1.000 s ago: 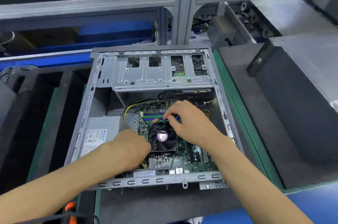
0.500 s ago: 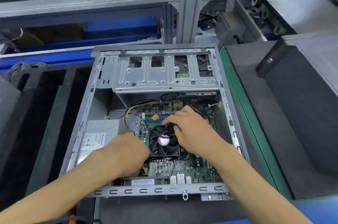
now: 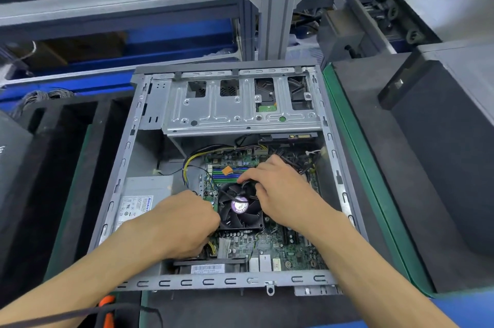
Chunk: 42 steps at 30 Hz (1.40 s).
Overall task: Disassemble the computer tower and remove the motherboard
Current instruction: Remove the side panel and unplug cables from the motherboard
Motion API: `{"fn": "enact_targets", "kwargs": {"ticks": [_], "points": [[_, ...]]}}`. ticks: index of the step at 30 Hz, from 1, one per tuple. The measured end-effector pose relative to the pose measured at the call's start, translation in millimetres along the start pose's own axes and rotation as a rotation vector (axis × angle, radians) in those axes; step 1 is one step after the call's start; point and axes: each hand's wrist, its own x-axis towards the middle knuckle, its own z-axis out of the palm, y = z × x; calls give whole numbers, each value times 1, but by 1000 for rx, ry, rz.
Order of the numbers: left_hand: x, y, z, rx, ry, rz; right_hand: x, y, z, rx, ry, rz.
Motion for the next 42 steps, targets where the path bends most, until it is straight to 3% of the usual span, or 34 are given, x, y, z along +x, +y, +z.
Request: {"fn": "enact_targets", "kwargs": {"ticks": [4,8,13,18,26,35,42], "points": [[-7,-6,-4,-155,137,82,0,-2,-1,-1,14,7],[-10,-7,-11,-341,78,187,2,-5,-3,4,0,27],[8,4,-10,-121,-72,218,3,-8,-5,27,-12,59],[14,12,-9,27,41,271,2,-9,-5,47,-13,67],[-8,-31,-22,-327,333,15,4,-9,-4,44,5,50],[7,-32,-12,-344,414,-80,4,-10,-10,191,41,43],[5,-42,-7,-442,387,-70,3,-11,-15,322,-9,34]]}}
